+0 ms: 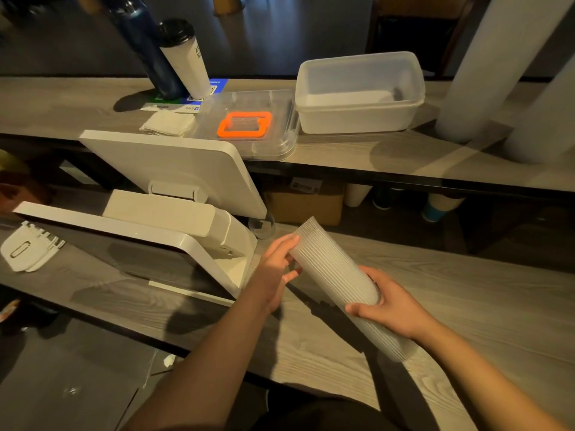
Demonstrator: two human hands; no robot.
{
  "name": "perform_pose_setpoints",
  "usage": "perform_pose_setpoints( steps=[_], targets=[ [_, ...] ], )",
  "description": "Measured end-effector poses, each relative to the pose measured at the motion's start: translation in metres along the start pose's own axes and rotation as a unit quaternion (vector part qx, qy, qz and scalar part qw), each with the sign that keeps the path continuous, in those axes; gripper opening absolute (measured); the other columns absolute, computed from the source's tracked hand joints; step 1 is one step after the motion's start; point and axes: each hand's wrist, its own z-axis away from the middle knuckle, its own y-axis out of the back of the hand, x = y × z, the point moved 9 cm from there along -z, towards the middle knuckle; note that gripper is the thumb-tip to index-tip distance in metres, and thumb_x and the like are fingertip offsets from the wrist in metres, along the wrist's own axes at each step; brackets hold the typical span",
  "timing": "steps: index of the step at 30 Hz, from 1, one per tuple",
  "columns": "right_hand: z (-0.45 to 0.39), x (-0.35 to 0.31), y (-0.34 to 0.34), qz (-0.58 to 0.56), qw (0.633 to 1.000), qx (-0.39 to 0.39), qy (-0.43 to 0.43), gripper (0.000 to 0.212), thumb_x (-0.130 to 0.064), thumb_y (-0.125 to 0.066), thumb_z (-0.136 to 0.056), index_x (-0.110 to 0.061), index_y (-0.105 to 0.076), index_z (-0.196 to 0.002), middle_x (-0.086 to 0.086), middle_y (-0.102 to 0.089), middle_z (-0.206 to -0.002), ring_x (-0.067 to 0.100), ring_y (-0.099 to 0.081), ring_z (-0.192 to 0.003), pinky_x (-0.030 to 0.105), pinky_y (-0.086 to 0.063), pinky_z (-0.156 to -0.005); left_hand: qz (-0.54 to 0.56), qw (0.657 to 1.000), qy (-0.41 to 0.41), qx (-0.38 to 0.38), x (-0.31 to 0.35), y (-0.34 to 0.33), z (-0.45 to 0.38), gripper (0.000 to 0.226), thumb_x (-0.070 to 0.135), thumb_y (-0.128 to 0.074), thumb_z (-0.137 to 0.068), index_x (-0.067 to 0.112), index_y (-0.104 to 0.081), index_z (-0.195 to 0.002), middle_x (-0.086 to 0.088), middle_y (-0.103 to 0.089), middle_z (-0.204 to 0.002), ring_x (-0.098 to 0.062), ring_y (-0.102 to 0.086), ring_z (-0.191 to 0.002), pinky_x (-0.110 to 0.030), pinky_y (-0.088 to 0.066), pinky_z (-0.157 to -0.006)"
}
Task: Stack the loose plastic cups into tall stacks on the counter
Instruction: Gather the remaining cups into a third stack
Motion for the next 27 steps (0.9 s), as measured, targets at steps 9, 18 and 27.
perform_pose_setpoints(
  steps=[9, 18, 27],
  targets=[
    [-0.001, -0.005, 0.001, 0.022, 1.000, 0.009, 0.005, 0.078, -0.054, -0.078, -0.076, -0.045, -0.030, -0.138, -0.021, -0.043, -0.127, -0.001, -0.046, -0.110, 0.014, -0.041, -0.082, -0.014, 0.999, 0.051, 0.001, -0.010, -0.004, -0.003, 0.031, 0.048, -0.054, -0.095, 0.030, -0.054, -0.121, -0.004, -0.059, -0.130, -0.026, -0.050, -0.128, -0.053, -0.036, -0.113],
    [-0.009, 0.015, 0.002, 0.017, 1.000, 0.005, -0.017, 0.090, -0.062, -0.077, -0.070, -0.037, -0.035, -0.146, -0.017, -0.046, -0.130, 0.001, -0.048, -0.114, 0.021, -0.046, -0.089, -0.064, 0.996, 0.056, -0.012, -0.018, 0.004, -0.018, 0.057, 0.055, -0.054, -0.092, 0.026, -0.050, -0.140, 0.000, -0.058, -0.133, -0.020, -0.054, -0.122, -0.048, -0.042, -0.109],
    [-0.019, 0.037, 0.003, 0.029, 0.998, 0.027, -0.056, 0.088, -0.058, -0.078, -0.074, -0.034, -0.035, -0.146, -0.011, -0.047, -0.132, 0.008, -0.048, -0.113, 0.021, -0.044, -0.086, -0.306, 0.937, -0.022, 0.164, -0.033, 0.062, -0.057, 0.082, 0.049, -0.079, -0.076, 0.024, -0.044, -0.145, -0.005, -0.042, -0.150, -0.023, -0.045, -0.133, -0.043, -0.046, -0.105]
  ],
)
